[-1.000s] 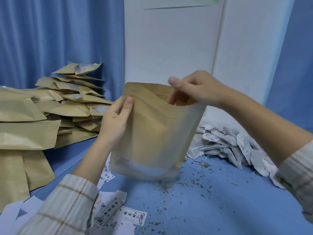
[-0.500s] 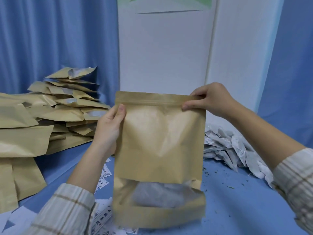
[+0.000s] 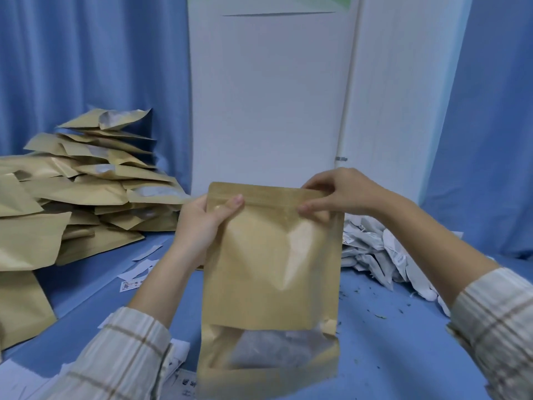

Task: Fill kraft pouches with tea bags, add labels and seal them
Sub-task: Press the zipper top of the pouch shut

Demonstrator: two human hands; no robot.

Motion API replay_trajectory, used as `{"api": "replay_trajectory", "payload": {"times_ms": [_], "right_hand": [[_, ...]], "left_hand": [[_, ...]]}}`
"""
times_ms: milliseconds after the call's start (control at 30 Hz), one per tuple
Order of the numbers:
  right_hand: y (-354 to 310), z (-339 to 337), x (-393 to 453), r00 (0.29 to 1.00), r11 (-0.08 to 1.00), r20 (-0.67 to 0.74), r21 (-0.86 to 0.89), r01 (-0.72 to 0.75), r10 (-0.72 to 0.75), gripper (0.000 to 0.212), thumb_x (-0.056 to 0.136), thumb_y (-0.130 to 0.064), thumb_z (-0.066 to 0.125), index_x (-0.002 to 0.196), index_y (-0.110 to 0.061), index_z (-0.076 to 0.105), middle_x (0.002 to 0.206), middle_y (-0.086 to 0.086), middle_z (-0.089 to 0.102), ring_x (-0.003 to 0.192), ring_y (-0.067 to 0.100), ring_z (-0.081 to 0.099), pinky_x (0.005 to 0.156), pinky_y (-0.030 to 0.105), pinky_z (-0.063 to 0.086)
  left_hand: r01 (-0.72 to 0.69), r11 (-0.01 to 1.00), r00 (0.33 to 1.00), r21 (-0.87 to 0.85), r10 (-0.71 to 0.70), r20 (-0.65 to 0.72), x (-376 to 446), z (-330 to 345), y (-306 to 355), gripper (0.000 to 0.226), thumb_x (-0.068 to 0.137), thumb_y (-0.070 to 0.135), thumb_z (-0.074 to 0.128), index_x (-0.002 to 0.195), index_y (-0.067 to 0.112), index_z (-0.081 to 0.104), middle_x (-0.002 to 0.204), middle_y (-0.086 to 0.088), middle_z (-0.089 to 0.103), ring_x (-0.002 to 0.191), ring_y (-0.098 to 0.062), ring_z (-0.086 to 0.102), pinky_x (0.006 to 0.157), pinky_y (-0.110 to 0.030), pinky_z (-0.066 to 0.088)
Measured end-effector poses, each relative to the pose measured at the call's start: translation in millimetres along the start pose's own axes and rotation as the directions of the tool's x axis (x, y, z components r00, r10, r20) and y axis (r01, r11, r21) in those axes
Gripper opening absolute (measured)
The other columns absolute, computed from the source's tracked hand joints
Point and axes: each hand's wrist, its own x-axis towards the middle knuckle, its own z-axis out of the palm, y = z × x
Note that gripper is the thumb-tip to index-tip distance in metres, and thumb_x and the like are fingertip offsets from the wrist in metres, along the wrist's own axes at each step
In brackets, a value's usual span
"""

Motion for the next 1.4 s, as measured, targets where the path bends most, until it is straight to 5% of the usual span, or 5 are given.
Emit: {"api": "replay_trajectory", "payload": {"times_ms": [267,633,1167,1267,1400], "right_hand": [[-45.8,3.9,17.3,0.991,0.993,0.078,-0.034,0.110,-0.107,0.045,0.076,-0.034,0.074,0.048,-0.016,0.042,0.048,-0.005,0.027,0.044,0.007,0.026,0.044,0.020,0.019],[-62.7,4.4,15.9,0.995,0.993,0.019,0.075,0.096,-0.098,0.016,0.069,-0.034,0.079,0.062,-0.023,0.069,0.046,-0.013,0.054,0.043,-0.003,0.045,0.043,0.007,0.033],[-52.5,11.8,11.0,0.987,0.988,-0.057,-0.036,0.149,-0.151,0.034,0.066,-0.043,0.079,0.061,-0.012,0.065,0.046,-0.006,0.045,0.047,0.004,0.038,0.043,0.015,0.028],[-49.6,14.2,7.6,0.983,0.986,-0.074,-0.015,0.169,-0.169,0.027,0.065,-0.039,0.080,0.065,-0.014,0.070,0.049,-0.008,0.053,0.048,0.003,0.043,0.046,0.013,0.031],[-42.8,13.9,2.6,0.985,0.986,-0.069,0.043,0.163,-0.160,0.025,0.065,-0.038,0.080,0.077,-0.017,0.074,0.052,-0.008,0.055,0.054,0.001,0.045,0.048,0.011,0.034]], "left_hand": [[-0.138,0.985,0.990,0.101,0.139,-0.009,-4.4,23.0,14.3,0.012,0.079,0.031,0.071,0.080,0.018,0.069,0.075,0.009,0.071,0.068,-0.002,0.064,0.059,-0.015,0.049],[-0.227,0.951,0.951,0.210,0.263,-0.163,-14.8,26.5,18.5,0.030,0.081,0.030,0.071,0.073,0.002,0.060,0.071,-0.033,0.056,0.063,-0.019,0.044,0.063,-0.032,0.038],[-0.260,0.930,0.928,0.260,0.315,-0.199,-16.1,28.5,10.2,0.036,0.084,0.032,0.066,0.063,0.017,0.041,0.044,0.007,0.036,0.047,-0.008,0.027,0.048,-0.024,0.024],[-0.226,0.960,0.962,0.163,0.247,-0.120,-17.5,28.6,9.2,0.027,0.081,0.031,0.070,0.068,0.017,0.051,0.057,-0.009,0.055,0.054,-0.017,0.047,0.054,-0.027,0.037],[-0.202,0.965,0.974,0.165,0.215,-0.069,-13.0,29.6,9.0,0.010,0.076,0.027,0.075,0.070,0.024,0.067,0.066,0.014,0.070,0.063,-0.002,0.063,0.060,-0.017,0.048]]}}
